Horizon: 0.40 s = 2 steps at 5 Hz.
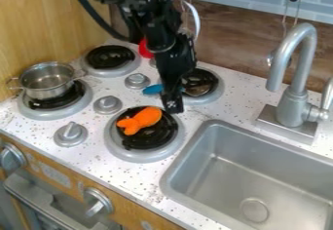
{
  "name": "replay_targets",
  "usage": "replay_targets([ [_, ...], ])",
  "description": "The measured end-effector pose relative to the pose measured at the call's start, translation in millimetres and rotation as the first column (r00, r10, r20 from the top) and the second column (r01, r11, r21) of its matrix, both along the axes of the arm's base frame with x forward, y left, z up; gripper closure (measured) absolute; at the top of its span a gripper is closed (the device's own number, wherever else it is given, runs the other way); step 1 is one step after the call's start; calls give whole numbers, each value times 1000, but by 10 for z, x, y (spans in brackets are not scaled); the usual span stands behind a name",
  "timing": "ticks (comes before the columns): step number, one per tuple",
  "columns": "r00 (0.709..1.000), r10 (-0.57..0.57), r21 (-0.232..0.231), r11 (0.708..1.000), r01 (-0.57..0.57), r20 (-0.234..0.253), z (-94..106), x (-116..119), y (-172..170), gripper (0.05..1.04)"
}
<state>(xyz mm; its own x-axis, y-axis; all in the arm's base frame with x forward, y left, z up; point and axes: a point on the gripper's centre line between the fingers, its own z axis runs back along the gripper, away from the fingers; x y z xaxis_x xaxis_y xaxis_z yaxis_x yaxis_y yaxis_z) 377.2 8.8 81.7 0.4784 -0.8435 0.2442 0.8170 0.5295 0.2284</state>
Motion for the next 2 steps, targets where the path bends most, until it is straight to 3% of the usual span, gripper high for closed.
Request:
replay_targets([
  [1, 997, 54, 22, 998, -55, 46, -20, -95, 62, 86],
  [2, 987, 127, 111, 984, -138, 101, 6, -181, 170, 86],
])
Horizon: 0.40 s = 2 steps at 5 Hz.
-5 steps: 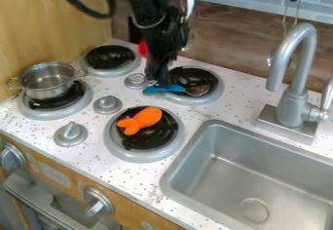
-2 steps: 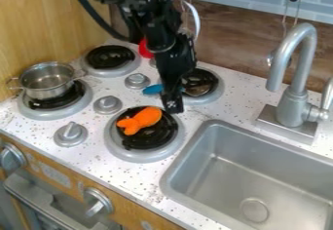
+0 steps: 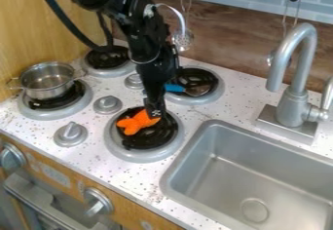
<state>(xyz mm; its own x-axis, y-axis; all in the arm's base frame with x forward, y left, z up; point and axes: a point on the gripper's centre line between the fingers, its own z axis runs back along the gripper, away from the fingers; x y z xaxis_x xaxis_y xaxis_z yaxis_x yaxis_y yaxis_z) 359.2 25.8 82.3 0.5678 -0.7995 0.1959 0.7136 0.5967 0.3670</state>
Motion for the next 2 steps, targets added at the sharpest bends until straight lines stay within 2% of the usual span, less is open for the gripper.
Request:
replay_targets([
  [1, 997, 63, 30, 997, -64, 32, -24, -21, 142, 86],
  [2, 996, 93, 29, 995, -93, 8, -80, 81, 215, 86],
])
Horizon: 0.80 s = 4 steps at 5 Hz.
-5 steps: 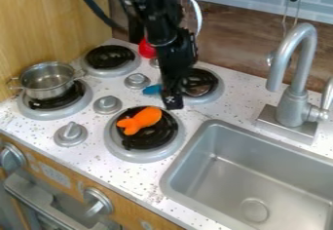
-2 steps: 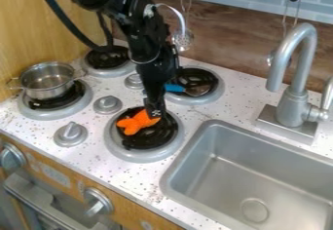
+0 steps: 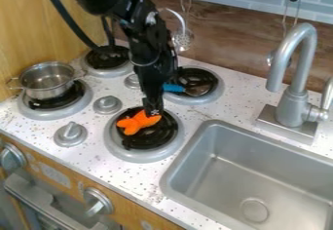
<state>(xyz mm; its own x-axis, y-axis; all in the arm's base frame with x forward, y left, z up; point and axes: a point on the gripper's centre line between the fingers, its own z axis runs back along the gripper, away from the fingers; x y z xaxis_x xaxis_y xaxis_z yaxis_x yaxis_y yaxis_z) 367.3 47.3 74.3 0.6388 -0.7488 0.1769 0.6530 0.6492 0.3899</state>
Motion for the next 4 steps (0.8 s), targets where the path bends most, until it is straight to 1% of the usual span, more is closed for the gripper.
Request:
replay_targets([
  [1, 998, 11, -47, 999, -14, -64, -252, 98, 5, 86],
  [2, 994, 5, -115, 993, -18, -111, -367, 197, 62, 86],
  [3, 994, 17, -134, 990, -32, -105, -377, 227, 129, 115],
  [4, 998, 42, -177, 983, -50, -52, -394, 188, 144, 377],
])
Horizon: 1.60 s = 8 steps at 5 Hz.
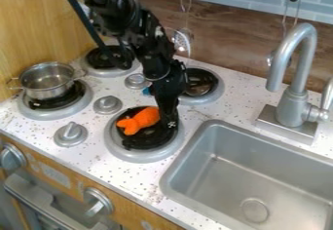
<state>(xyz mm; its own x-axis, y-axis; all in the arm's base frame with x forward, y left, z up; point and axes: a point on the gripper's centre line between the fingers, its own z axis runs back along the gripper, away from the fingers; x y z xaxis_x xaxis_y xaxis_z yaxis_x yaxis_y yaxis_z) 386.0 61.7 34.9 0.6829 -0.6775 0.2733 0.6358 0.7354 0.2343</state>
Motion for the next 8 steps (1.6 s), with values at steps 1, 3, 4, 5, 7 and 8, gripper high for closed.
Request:
replay_targets([
  [1, 1000, -14, -8, 1000, 14, -16, -10, -32, -10, 673],
  [3, 989, -149, -36, 988, 149, 1, 194, -16, -154, 602],
  [4, 977, -211, -21, 977, 210, -14, 341, 41, -135, 295],
  [5, 949, -308, -3, 951, 308, -75, 368, -38, -75, 78],
  [7, 883, -417, 90, 892, 443, -215, 395, -134, 128, 79],
  [8, 879, -408, 130, 885, 447, -246, 323, -180, 206, 79],
])
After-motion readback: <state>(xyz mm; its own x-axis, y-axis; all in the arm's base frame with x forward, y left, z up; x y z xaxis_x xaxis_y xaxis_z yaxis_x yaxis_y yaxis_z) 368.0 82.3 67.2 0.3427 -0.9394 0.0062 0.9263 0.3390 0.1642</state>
